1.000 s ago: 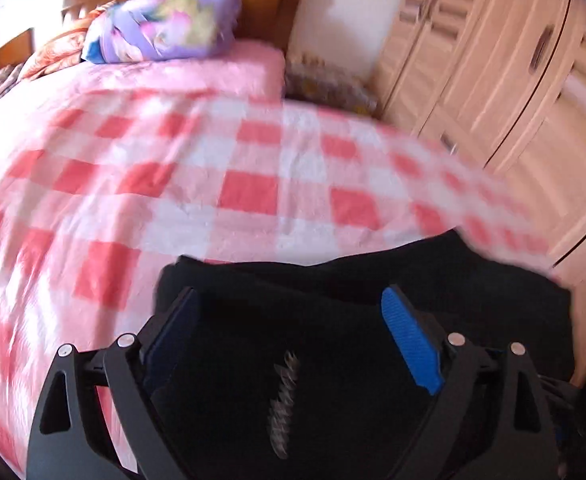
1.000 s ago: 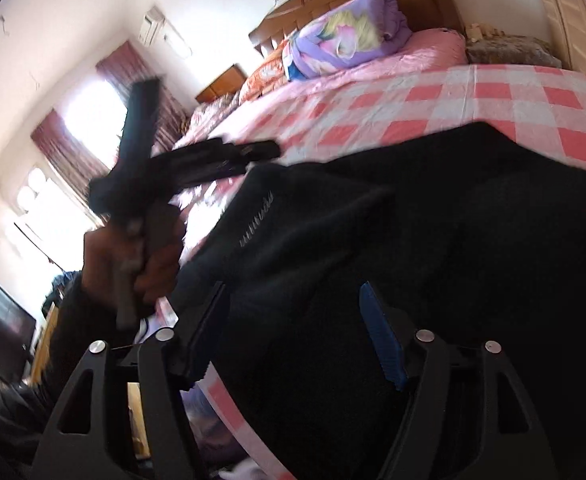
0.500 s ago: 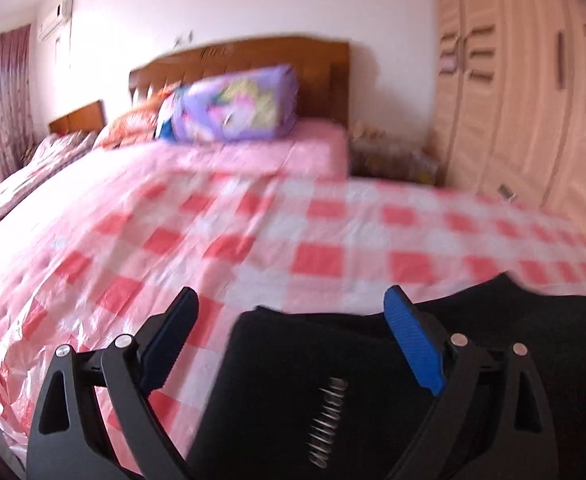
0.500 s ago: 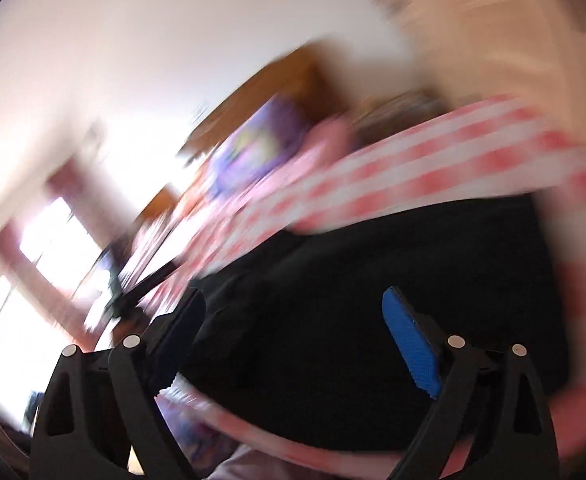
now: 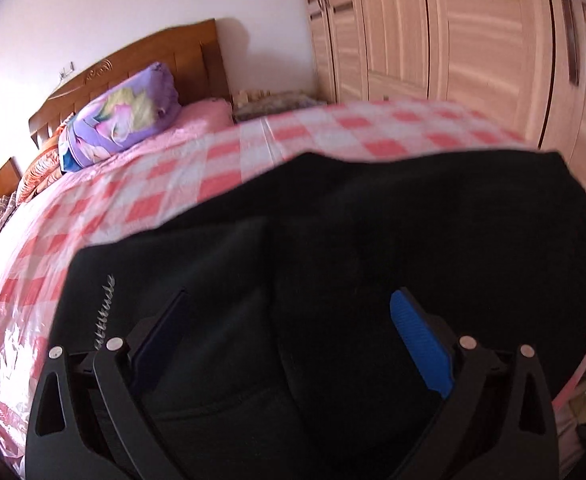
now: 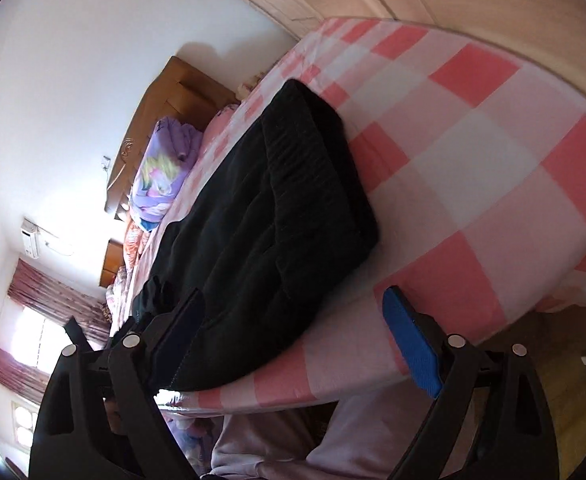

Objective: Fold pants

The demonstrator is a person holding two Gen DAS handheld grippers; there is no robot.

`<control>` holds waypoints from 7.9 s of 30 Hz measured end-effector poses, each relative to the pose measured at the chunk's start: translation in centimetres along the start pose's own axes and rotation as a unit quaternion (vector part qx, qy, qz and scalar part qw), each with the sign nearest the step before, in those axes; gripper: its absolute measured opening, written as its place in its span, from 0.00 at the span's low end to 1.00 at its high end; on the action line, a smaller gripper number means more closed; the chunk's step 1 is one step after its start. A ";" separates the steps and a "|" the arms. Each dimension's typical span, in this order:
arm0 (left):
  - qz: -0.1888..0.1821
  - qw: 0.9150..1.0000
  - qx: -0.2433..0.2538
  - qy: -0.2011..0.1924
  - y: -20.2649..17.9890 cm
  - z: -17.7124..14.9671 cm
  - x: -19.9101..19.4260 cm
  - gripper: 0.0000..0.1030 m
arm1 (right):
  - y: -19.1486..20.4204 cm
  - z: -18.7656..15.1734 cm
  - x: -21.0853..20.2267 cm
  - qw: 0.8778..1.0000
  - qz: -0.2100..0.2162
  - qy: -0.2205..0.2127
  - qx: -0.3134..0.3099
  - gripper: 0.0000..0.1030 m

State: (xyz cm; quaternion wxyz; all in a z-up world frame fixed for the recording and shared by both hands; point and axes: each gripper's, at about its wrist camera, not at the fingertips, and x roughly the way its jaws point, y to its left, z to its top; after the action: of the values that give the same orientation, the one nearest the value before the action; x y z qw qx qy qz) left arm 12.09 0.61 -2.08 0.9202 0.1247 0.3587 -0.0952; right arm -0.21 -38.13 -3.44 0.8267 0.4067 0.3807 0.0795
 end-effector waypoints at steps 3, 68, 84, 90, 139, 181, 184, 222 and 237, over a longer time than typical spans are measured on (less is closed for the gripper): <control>-0.032 0.999 -0.037 0.012 0.8 -0.9 1.1 0.99 | 1.0 0.7 1.7 1.000 0.000 0.008 -0.012 0.87; -0.101 0.913 0.330 0.217 -20.7 22.4 -2.5 0.22 | 13.0 -9.6 5.4 0.955 -0.021 -0.055 -0.289 0.93; -0.234 0.939 -0.177 0.181 24.8 2.5 1.7 0.21 | 21.7 -16.3 14.7 0.849 -0.162 -0.059 -0.499 0.93; -0.305 0.905 -0.281 0.090 28.2 -3.0 3.3 0.24 | 21.9 -16.4 14.7 0.846 -0.166 -0.051 -0.505 0.93; -0.147 0.986 -0.077 -0.007 12.9 -6.0 -6.3 0.81 | 33.0 1.4 32.2 0.901 0.260 0.306 -0.165 0.96; -0.143 0.964 -0.222 0.038 22.1 0.0 -0.9 0.98 | 22.6 -3.0 17.3 0.901 0.306 0.238 -0.193 0.96; -0.081 0.970 -0.227 -0.013 22.2 -1.3 -4.4 0.98 | 21.5 -5.4 13.3 0.892 0.294 0.243 -0.241 0.96; -0.135 0.936 -0.299 0.128 25.1 -6.6 0.1 0.99 | 22.0 -7.2 20.5 0.935 0.119 0.288 -0.170 0.96; -0.148 0.932 -0.307 0.120 25.4 -6.7 0.1 0.98 | 22.3 -6.6 21.8 0.943 0.121 0.268 -0.157 0.75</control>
State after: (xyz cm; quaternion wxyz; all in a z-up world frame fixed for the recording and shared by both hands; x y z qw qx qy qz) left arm 14.64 26.75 -2.87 0.8389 -0.2080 0.4930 -0.0998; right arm 14.40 -9.79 -1.94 0.7315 0.2787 0.5186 0.3440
